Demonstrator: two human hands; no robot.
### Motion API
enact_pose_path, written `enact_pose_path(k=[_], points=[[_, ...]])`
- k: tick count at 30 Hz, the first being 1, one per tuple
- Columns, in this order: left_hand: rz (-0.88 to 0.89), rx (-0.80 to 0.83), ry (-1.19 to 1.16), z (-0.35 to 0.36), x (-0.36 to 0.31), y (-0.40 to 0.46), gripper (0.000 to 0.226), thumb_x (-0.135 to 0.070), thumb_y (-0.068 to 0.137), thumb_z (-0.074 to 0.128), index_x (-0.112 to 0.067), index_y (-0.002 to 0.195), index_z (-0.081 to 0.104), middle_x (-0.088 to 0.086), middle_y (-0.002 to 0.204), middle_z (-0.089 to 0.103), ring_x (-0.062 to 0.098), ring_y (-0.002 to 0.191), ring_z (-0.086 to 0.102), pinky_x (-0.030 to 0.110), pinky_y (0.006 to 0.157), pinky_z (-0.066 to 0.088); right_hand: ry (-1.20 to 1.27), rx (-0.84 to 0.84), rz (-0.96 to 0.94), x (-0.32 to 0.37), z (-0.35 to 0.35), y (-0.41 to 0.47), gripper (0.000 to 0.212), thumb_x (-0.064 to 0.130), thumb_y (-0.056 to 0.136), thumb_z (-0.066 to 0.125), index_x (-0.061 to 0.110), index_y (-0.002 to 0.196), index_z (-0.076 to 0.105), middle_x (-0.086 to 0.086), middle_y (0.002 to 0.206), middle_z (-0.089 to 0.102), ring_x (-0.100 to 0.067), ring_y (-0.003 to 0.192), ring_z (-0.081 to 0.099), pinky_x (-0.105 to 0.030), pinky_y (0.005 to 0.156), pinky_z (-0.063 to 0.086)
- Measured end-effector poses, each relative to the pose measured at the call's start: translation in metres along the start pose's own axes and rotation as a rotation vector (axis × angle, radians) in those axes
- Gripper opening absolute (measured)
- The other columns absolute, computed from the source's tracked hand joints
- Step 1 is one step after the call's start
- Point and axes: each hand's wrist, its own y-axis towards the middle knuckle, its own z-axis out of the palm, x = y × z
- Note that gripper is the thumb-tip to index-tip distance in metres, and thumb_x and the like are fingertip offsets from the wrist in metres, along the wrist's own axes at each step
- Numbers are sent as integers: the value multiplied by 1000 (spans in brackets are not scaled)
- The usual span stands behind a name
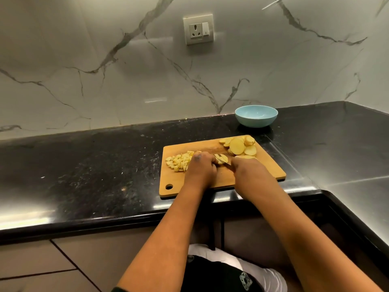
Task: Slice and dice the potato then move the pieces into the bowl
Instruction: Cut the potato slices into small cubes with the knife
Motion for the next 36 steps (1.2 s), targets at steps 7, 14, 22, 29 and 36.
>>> enact_pose_path(k=[7, 14, 22, 29, 36], points=[[-23, -56, -12, 4, 7, -2, 26, -15, 94, 52, -19, 109, 73, 4, 109, 67, 14, 104, 52, 23, 86, 41, 116, -99, 31, -20, -17, -16, 26, 9, 94, 53, 23, 116, 57, -5, 93, 53, -18, 75, 54, -31, 62, 51], [-37, -162, -55, 1, 4, -6, 37, -9, 87, 55, -18, 123, 55, 5, 101, 64, 19, 101, 54, 29, 85, 48, 260, -155, -37, -12, 13, 3, 18, 11, 96, 49, 20, 109, 57, -7, 90, 60, -20, 76, 57, -33, 64, 52], [-30, -125, -6, 7, 6, -2, 44, -10, 84, 54, -18, 127, 46, 2, 97, 70, 19, 101, 57, 35, 91, 49, 136, -167, -61, -3, 30, 11, 23, 10, 99, 43, 20, 116, 54, -4, 87, 50, -20, 79, 53, -28, 64, 43], [-33, -76, 64, 6, 6, 0, 43, -13, 82, 52, -18, 124, 47, 3, 101, 70, 23, 101, 58, 37, 89, 47, 133, -85, -63, 3, 21, 16, 26, 9, 97, 45, 20, 119, 54, -8, 98, 57, -24, 90, 57, -32, 73, 49], [-14, -86, 102, 3, 3, -6, 40, -22, 82, 52, -19, 122, 48, -1, 97, 67, 18, 94, 58, 37, 87, 50, 23, 66, -1, -10, -1, -15, 46, 3, 90, 56, 22, 131, 48, -9, 116, 54, -23, 97, 56, -34, 83, 53]])
